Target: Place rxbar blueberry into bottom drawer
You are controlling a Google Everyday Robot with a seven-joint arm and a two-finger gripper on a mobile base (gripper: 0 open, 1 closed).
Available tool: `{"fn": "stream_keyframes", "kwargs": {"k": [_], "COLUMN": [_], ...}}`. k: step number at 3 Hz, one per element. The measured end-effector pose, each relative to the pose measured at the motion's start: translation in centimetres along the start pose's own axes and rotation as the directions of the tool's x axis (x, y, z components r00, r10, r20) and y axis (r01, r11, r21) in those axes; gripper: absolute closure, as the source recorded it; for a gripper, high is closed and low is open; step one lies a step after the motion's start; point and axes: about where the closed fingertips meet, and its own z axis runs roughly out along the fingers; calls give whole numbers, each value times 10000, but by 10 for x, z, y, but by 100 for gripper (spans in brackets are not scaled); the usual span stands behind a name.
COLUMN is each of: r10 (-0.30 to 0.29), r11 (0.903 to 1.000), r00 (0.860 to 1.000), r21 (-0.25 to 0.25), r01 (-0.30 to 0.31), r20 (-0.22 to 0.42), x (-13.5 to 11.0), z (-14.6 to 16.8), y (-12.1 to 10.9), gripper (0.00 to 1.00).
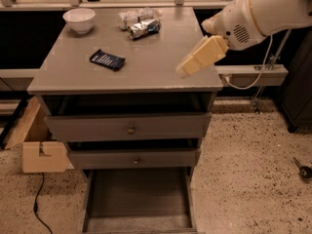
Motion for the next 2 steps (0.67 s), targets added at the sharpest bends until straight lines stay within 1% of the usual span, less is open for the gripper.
{"fn": "stream_keyframes", "kwargs": {"k": [1,2], "r10": [146,145], "r11": [9999,9999], "r00": [9924,9924], "r21": [-23,-24], "r01": [-144,-144], "r20": [1224,1224], "x": [-45,-45], "z": [36,36], "y": [-22,-22], "gripper": [0,0]}}
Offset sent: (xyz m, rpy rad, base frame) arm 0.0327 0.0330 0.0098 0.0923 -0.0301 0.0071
